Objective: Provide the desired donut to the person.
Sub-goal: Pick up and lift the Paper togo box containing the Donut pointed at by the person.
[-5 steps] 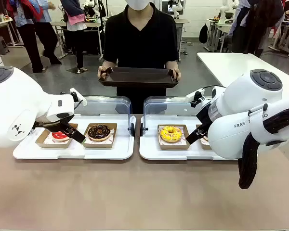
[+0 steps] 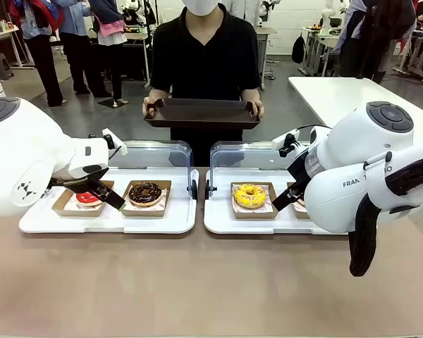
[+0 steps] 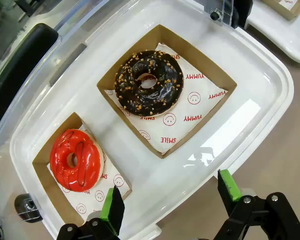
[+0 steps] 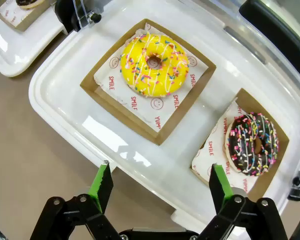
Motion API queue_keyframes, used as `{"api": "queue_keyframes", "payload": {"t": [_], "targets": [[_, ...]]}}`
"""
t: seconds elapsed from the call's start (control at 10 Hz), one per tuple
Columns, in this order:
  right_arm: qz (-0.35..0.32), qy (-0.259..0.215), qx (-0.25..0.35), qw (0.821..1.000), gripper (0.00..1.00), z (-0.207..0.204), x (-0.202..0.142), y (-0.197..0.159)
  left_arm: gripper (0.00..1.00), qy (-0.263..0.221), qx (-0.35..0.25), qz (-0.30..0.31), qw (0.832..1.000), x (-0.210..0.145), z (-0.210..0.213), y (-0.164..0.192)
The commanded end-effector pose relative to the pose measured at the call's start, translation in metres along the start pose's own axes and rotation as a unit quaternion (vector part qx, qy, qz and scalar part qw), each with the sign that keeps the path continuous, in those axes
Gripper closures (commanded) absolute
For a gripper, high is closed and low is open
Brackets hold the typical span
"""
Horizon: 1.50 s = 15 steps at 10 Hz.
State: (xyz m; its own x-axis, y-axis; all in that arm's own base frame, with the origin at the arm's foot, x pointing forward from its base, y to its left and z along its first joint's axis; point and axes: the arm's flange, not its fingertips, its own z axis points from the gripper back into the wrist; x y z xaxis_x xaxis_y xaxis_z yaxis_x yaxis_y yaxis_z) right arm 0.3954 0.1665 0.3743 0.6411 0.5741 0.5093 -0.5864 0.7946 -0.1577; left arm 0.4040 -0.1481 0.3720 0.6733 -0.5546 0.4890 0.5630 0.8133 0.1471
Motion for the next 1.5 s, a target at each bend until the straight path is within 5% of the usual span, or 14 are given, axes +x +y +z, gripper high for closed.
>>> {"api": "queue_keyframes", "payload": {"t": [0.0,0.9,1.4], "targets": [[0.0,0.0,0.0,1.0,0.0,0.0,0.0,0.0,0.0,0.0,0.0,0.0,1.0,0.0,0.0,0.0],[0.0,0.0,0.0,1.0,0.0,0.0,0.0,0.0,0.0,0.0,0.0,0.0,1.0,0.0,0.0,0.0],[0.024,0.058,-0.034,0.997,0.0,0.139,0.022,0.001,0.0,0.054,-0.002,-0.004,0.999,0.032,0.129,0.018]]}}
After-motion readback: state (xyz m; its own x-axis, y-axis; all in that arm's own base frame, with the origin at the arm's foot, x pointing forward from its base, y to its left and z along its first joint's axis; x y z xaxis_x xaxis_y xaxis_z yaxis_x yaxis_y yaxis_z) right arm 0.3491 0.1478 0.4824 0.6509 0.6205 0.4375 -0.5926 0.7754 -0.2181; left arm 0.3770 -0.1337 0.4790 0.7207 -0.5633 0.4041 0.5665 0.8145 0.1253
